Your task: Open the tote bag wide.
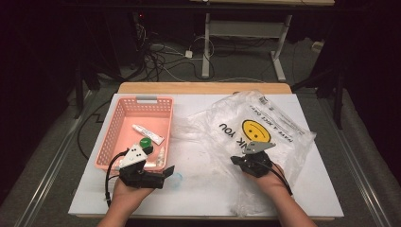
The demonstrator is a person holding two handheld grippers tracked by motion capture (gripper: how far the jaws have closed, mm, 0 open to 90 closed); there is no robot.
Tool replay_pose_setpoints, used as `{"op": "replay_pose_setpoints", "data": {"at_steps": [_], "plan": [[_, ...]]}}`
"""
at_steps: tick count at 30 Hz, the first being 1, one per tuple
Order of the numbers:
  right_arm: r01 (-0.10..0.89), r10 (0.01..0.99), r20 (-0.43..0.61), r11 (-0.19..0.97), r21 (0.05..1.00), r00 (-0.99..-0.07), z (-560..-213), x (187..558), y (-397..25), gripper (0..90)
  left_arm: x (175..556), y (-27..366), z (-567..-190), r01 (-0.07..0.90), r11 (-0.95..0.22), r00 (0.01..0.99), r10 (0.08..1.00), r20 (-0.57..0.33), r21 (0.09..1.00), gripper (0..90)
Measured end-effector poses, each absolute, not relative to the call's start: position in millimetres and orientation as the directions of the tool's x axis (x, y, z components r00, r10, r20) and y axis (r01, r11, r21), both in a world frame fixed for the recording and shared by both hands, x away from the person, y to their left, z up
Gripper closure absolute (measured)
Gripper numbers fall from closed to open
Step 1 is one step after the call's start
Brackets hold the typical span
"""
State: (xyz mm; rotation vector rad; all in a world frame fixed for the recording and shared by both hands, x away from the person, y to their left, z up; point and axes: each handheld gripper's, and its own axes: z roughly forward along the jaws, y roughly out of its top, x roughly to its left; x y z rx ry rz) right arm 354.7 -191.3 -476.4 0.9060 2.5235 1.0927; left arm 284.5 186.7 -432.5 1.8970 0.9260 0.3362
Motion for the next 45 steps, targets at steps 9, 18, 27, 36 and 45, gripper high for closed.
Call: {"op": "replay_pose_setpoints", "data": {"at_steps": [9,18,27,36,45], "plan": [[0.422,0.638,0.033,0.468,0.776,-0.769,-466,352,-200,90.0,285,187,-433,0.457,-0.249,0.673,0.725,-0.148,0.854,0.0],[0.377,0.645,0.01,0.434,0.818,-0.764,-452,349,-207,90.0,285,187,-434,0.451,-0.243,0.668,0.73,-0.144,0.859,0.0],[0.332,0.654,-0.011,0.399,0.855,-0.757,-433,344,-212,90.0,287,195,-436,0.471,-0.175,0.654,0.727,-0.209,0.865,0.0],[0.295,0.66,-0.027,0.371,0.88,-0.751,-418,345,-217,90.0,284,198,-428,0.464,-0.185,0.648,0.738,-0.189,0.866,0.0],[0.278,0.651,-0.018,0.349,0.895,-0.759,-410,343,-221,90.0,288,206,-425,0.483,-0.183,0.618,0.764,-0.185,0.857,0.0]]}}
